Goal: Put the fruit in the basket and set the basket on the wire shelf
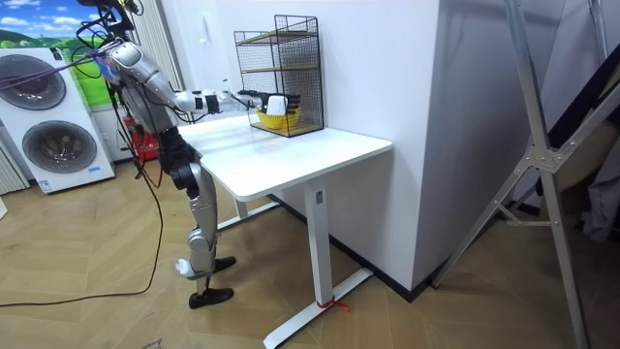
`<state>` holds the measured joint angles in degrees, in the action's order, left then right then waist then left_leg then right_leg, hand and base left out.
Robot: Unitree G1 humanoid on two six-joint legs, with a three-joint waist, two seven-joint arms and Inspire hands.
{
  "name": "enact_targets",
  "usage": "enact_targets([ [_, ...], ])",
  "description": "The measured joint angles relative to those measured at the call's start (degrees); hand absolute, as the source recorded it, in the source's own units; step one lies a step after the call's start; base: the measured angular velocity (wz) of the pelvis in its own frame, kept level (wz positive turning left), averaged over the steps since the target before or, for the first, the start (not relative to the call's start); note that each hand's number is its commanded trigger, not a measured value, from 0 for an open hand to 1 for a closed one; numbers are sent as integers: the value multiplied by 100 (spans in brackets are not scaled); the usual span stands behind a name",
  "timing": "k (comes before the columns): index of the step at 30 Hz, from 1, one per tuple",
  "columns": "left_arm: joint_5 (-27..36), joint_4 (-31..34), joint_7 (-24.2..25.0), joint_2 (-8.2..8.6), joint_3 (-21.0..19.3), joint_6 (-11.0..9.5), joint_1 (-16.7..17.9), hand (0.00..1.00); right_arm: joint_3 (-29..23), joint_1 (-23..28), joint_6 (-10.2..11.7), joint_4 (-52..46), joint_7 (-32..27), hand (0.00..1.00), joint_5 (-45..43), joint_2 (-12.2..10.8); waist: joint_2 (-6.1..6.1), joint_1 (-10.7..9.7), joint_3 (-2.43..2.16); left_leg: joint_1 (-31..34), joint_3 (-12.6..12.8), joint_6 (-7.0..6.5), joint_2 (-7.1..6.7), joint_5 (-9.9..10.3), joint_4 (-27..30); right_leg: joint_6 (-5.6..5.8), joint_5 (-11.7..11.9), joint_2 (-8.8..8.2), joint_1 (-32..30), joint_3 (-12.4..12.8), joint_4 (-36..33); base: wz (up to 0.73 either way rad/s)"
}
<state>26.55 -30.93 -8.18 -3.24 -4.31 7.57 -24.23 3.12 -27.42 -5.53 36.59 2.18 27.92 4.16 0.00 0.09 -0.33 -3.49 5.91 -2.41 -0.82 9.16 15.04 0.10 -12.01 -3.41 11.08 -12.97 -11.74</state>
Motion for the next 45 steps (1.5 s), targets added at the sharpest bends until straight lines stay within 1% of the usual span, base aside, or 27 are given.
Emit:
enact_targets([
  [3,-124,187,19,-2,-10,-1,0,0,-8,-4,0,-135,56,0,-155,75,-7,15,-3,-11,0,0,-5,-12,-30,0,0,-26,1,2,3,0],
  [9,-192,366,34,-2,-9,-1,0,0,-13,-3,0,-138,90,0,-166,99,-28,18,-2,-12,-3,0,-14,-26,-60,1,0,-37,-4,9,9,0],
  [12,-196,715,48,-9,-13,-4,1,0,-13,9,0,-245,229,0,-248,189,-68,19,4,-20,-2,-11,-51,-97,-184,7,-4,-49,-40,25,24,0],
  [13,-197,884,46,-9,-13,-7,26,0,-13,68,0,-441,230,0,-311,207,-73,37,2,-18,7,-13,-60,-120,-231,7,-4,-50,-74,31,16,0],
  [14,-218,1139,54,-20,-14,-20,138,0,-15,129,0,-675,254,0,-310,231,-74,34,1,-11,13,-15,-67,-143,-271,7,-4,-49,-104,24,14,-3],
  [18,-252,1650,164,-16,36,-46,527,0,-32,422,0,-1303,290,0,-308,265,-78,4,-1,-15,8,-15,-70,-156,-283,7,-3,-52,-94,1,17,0],
  [20,-277,1945,206,-39,160,-68,851,0,-36,787,49,-1718,283,0,-326,283,-99,-5,-1,-37,3,-15,-72,-155,-288,7,-3,-57,-55,-8,51,0],
  [21,-368,1953,224,-39,188,-72,908,0,-52,887,62,-1784,281,0,-325,284,-113,-6,4,-50,1,-14,-72,-155,-290,8,-3,-54,-35,-3,103,0],
  [23,-658,1964,275,-43,234,-98,1173,0,-122,1279,66,-1983,250,0,-326,285,-146,4,1,-89,9,-9,-73,-163,-329,12,-1,-45,-9,18,122,-2],
  [24,-716,1971,280,-45,237,-105,1242,0,-141,1363,67,-2031,242,0,-326,288,-148,-1,3,-88,10,-9,-73,-163,-330,12,-1,-45,-13,19,122,-6],
  [26,-901,2120,286,-46,331,-142,1502,0,-183,1766,76,-2447,216,0,-392,314,-158,-7,3,-47,30,-9,-67,-163,-333,12,0,-43,-72,37,119,-5],
  [27,-962,2155,298,-45,343,-175,1560,0,-183,1851,95,-2550,228,0,-406,313,-159,-7,2,-26,33,-9,-67,-163,-333,12,0,-36,-97,36,112,0],
  [29,-1177,2400,387,-47,334,-188,1809,0,-207,2049,203,-2706,268,0,-554,312,-161,-41,3,35,32,-9,-65,-165,-332,11,3,-30,-154,35,113,0],
  [30,-1190,2449,399,-46,336,-194,1852,0,-216,2095,203,-2756,266,0,-584,320,-163,-49,2,53,30,-9,-65,-167,-330,11,3,-31,-171,32,111,3],
  [32,-1217,2662,528,-51,337,-312,2075,0,-218,2393,236,-3158,258,0,-657,333,-165,-3,3,93,29,-9,-65,-172,-335,10,5,-31,-208,42,110,0],
  [33,-1217,2714,570,-53,337,-346,2144,0,-218,2459,262,-3231,269,0,-665,334,-165,-1,3,93,32,-9,-63,-172,-337,10,5,-28,-210,54,114,0],
  [34,-1203,2835,642,-54,335,-411,2299,0,-220,2585,339,-3340,284,0,-672,335,-164,0,3,87,33,-8,-61,-172,-337,9,6,-19,-208,90,116,-5],
  [35,-1124,2976,680,-60,329,-449,2488,0,-226,2754,373,-3475,283,0,-672,334,-162,1,2,74,36,-7,-61,-171,-338,10,6,-10,-203,124,120,-5],
  [38,-1037,3115,791,-82,266,-554,2832,0,-248,3189,425,-3760,304,0,-705,334,-161,10,-1,63,56,-7,-55,-170,-337,11,6,-1,-202,164,123,-5],
  [39,-1035,3155,804,-87,253,-555,2902,0,-257,3267,428,-3804,316,0,-712,334,-162,14,-1,66,58,-7,-55,-169,-337,12,7,0,-204,166,125,0],
  [41,-966,3385,898,-102,219,-669,3261,0,-341,3592,444,-4039,419,0,-681,333,-161,15,0,81,58,-5,-57,-164,-339,14,5,0,-215,165,136,0],
  [42,-943,3423,900,-106,220,-701,3324,0,-362,3647,465,-4073,434,0,-653,335,-161,18,2,83,58,-5,-57,-164,-341,14,6,0,-219,165,137,0],
  [43,-918,3431,924,-107,228,-789,3409,0,-411,3766,487,-4164,439,0,-584,334,-159,18,3,87,59,-5,-57,-164,-340,14,6,2,-221,163,137,0],
  [45,-911,3434,988,-118,228,-880,3528,0,-447,3880,606,-4228,476,0,-560,334,-145,15,11,88,58,-5,-55,-164,-337,13,6,5,-218,163,137,0],
])
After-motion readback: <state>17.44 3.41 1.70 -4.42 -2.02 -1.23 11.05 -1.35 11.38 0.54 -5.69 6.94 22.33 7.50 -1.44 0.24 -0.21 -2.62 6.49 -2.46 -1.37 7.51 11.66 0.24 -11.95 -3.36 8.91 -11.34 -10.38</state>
